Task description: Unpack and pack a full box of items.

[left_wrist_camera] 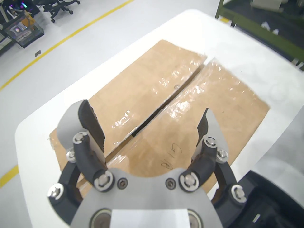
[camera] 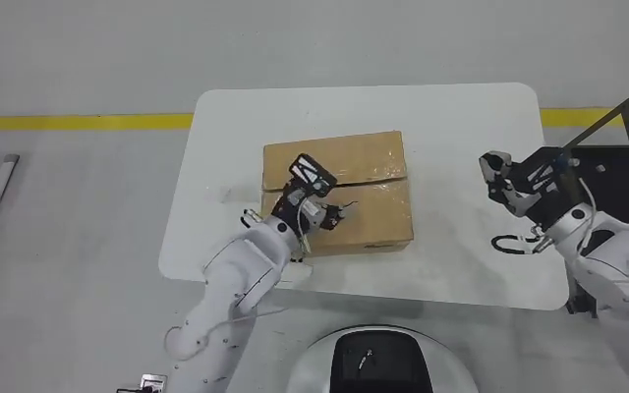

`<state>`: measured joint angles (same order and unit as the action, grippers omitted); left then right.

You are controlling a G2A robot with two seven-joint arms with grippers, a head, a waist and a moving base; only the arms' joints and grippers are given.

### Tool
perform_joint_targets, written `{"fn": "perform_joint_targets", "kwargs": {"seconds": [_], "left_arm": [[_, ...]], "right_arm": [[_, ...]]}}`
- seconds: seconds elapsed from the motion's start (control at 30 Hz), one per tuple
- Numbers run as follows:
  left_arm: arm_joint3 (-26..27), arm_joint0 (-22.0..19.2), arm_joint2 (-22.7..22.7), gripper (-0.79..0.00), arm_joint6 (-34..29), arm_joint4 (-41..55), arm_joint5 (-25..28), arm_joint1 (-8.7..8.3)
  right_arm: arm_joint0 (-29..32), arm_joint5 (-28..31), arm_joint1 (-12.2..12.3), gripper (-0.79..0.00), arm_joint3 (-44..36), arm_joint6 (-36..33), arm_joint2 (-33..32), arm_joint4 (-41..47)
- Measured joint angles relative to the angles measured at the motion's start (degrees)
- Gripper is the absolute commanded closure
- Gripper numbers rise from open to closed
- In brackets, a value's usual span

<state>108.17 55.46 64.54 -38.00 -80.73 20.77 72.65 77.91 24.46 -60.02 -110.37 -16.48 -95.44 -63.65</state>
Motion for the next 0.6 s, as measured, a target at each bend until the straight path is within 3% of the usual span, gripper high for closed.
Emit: {"fn": "perform_joint_targets", "kwargs": {"seconds": [0.6], "left_arm": [[-8.02,-9.75,-6.85,-0.785,0.53,-22.12,6.85,0.37]], "right_arm": [[2.78,-0.05,0.21,0.0,-1.05,0.09,-2.06,0.68]]}}
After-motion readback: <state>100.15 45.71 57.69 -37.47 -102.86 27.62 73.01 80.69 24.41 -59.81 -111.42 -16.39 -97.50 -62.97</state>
